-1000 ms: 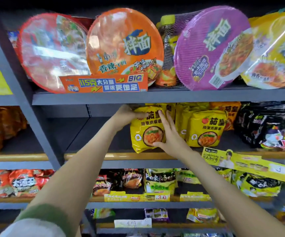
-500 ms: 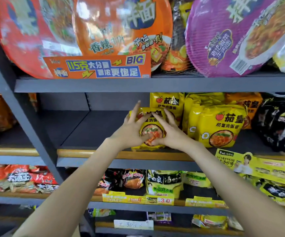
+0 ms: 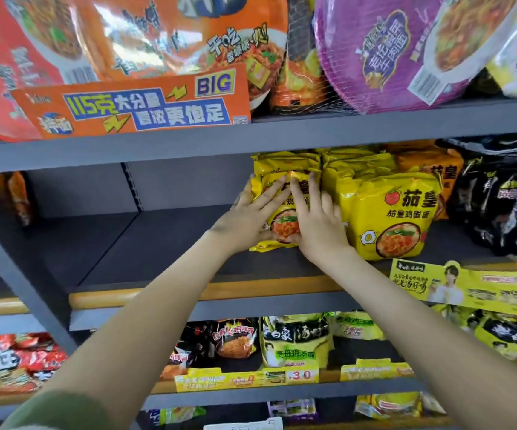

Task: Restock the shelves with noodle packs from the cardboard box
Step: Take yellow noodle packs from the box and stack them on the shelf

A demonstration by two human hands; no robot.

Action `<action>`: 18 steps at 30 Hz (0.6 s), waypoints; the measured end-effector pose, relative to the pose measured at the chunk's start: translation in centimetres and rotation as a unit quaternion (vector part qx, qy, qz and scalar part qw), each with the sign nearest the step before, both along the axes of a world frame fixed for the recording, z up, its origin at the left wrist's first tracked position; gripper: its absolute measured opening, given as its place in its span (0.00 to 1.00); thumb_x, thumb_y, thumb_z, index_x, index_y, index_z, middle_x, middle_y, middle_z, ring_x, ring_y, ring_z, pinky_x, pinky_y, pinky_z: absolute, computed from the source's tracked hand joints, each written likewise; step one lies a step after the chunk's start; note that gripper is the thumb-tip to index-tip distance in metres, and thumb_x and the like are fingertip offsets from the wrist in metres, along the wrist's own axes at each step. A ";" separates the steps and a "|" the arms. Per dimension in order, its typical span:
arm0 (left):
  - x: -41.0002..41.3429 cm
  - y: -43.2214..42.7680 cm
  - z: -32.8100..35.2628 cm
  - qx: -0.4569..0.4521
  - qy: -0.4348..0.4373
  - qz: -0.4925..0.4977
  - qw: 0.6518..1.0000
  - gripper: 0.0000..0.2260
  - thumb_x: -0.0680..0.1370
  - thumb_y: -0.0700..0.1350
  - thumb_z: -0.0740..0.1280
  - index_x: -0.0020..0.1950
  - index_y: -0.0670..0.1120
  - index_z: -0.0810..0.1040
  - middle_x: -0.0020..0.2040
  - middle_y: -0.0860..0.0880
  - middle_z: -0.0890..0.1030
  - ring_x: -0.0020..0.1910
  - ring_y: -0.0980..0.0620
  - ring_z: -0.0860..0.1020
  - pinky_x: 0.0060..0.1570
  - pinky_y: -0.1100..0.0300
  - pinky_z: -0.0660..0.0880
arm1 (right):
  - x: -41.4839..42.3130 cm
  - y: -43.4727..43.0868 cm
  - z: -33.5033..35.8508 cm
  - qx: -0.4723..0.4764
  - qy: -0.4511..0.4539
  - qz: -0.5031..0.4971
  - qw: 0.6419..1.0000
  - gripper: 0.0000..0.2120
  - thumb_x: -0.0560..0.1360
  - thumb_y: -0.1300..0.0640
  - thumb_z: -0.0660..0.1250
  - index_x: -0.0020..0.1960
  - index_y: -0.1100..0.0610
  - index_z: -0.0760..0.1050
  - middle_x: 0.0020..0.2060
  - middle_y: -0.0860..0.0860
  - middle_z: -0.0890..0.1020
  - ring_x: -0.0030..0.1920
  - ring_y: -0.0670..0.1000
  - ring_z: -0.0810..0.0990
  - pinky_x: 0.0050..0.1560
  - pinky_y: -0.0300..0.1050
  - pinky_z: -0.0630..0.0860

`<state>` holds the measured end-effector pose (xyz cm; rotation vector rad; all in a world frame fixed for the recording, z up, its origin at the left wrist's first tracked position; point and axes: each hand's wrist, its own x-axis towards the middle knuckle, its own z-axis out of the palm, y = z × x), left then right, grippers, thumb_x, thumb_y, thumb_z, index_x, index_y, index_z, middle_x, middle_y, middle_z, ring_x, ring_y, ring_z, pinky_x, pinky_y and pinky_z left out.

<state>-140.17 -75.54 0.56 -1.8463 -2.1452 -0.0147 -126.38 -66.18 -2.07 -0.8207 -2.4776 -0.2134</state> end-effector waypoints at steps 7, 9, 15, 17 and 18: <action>0.9 1.9 -2.1 0.042 0.141 0.160 0.976 0.42 0.76 0.68 0.51 0.67 0.55 0.19 0.67 0.53 0.20 0.69 0.36 0.27 0.62 0.28 0.34 | -1.5 1.2 -1.5 0.153 -0.017 -0.115 0.981 0.44 0.70 0.47 0.70 0.76 0.58 0.49 0.75 0.56 0.60 0.75 0.55 0.60 0.73 0.52 0.56; 1.2 2.2 -2.3 0.052 0.130 0.178 0.974 0.41 0.77 0.67 0.52 0.70 0.54 0.22 0.67 0.51 0.20 0.71 0.37 0.29 0.62 0.30 0.34 | -1.7 1.2 -1.7 0.151 -0.027 -0.119 0.981 0.41 0.72 0.48 0.68 0.76 0.56 0.48 0.75 0.55 0.59 0.75 0.54 0.58 0.73 0.50 0.55; 1.9 2.5 -1.8 0.035 0.120 0.137 0.983 0.38 0.81 0.61 0.52 0.70 0.47 0.24 0.72 0.47 0.26 0.71 0.36 0.29 0.69 0.42 0.32 | -1.7 0.6 -1.1 0.062 -0.025 -0.114 0.991 0.39 0.78 0.56 0.62 0.74 0.61 0.37 0.77 0.58 0.46 0.77 0.55 0.46 0.73 0.49 0.42; 2.2 2.3 -1.2 0.031 0.099 0.136 0.985 0.36 0.81 0.63 0.48 0.70 0.48 0.24 0.72 0.48 0.25 0.72 0.38 0.29 0.69 0.39 0.32 | -1.4 0.1 -0.7 0.032 -0.060 -0.101 0.993 0.40 0.81 0.55 0.58 0.70 0.62 0.26 0.76 0.58 0.36 0.75 0.55 0.35 0.72 0.49 0.34; 2.6 2.0 -0.9 0.039 0.085 0.142 0.986 0.34 0.81 0.63 0.46 0.70 0.49 0.24 0.70 0.48 0.24 0.72 0.39 0.28 0.67 0.37 0.32 | -1.1 -0.3 -0.5 0.026 -0.064 -0.095 0.993 0.41 0.81 0.54 0.58 0.70 0.61 0.25 0.75 0.57 0.34 0.75 0.55 0.32 0.72 0.50 0.33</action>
